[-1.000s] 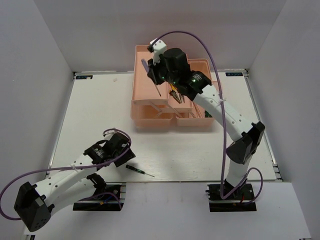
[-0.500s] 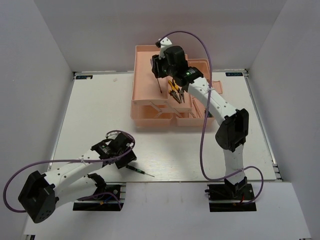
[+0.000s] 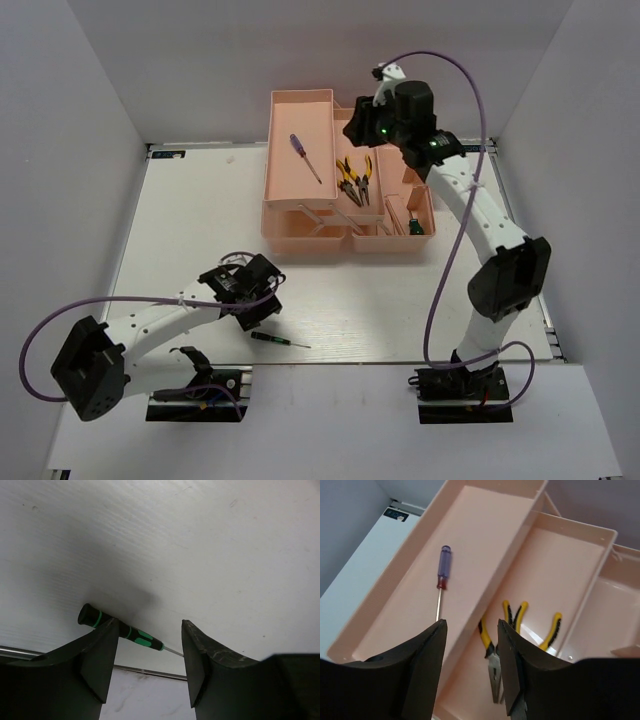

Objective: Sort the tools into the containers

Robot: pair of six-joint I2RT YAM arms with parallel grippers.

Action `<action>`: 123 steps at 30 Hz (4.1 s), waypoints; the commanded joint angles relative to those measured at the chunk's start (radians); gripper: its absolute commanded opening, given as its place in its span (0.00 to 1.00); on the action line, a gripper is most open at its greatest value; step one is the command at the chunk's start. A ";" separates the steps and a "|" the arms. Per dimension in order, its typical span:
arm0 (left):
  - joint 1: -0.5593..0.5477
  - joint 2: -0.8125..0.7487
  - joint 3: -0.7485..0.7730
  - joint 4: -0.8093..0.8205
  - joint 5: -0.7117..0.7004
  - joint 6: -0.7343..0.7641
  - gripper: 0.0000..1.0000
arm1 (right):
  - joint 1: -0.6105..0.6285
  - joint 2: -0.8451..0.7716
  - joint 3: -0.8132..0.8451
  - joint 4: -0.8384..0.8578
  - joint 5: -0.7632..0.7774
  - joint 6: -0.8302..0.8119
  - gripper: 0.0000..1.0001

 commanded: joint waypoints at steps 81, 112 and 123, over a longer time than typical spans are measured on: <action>-0.120 0.290 0.936 0.491 -0.438 0.943 0.00 | -0.475 -0.462 -0.837 -0.032 -1.028 -0.395 0.32; 0.216 0.640 1.351 0.344 -0.272 0.951 0.73 | 0.166 -0.350 -0.811 0.107 -0.442 -1.080 0.66; 0.216 -0.110 0.468 0.375 -0.496 0.664 0.74 | 0.254 -0.218 -0.828 0.308 -0.366 -1.168 0.62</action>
